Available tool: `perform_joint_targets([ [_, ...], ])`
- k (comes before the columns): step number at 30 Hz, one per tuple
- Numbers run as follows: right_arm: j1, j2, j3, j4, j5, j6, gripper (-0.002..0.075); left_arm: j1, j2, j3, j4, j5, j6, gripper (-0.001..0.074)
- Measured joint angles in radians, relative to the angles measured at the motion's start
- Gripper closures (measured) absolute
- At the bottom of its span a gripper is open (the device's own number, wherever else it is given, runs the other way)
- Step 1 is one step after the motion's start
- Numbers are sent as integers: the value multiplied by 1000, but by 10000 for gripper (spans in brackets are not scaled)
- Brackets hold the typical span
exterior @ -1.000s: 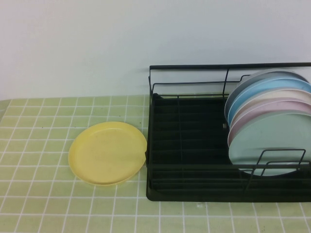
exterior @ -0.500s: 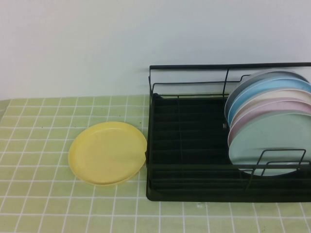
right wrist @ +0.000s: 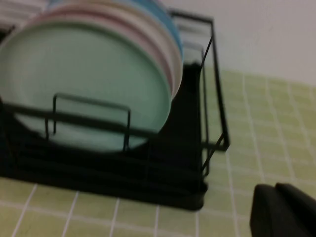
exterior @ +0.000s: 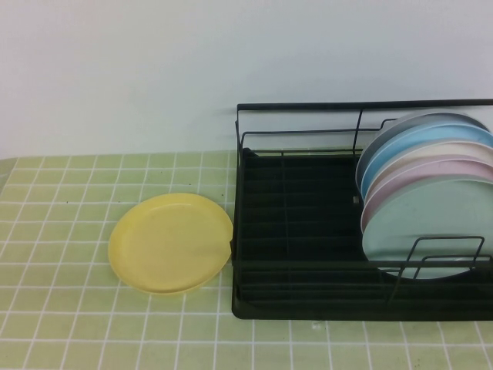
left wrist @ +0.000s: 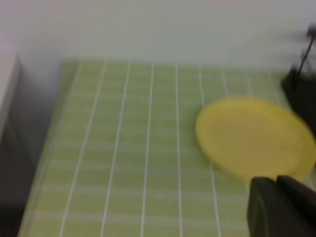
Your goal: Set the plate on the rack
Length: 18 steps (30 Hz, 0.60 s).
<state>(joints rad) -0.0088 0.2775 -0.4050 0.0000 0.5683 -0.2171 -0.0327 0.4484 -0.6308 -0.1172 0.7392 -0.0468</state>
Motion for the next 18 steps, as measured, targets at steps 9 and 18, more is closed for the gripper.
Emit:
perform_joint_targets([
  [9, 0, 173, 0, 176, -33, -2, 716, 0, 506, -334, -211, 261, 282, 732],
  [18, 0, 173, 0, 232, 44, -6, 716, 0, 906, -574, -280, 240, 321, 300],
])
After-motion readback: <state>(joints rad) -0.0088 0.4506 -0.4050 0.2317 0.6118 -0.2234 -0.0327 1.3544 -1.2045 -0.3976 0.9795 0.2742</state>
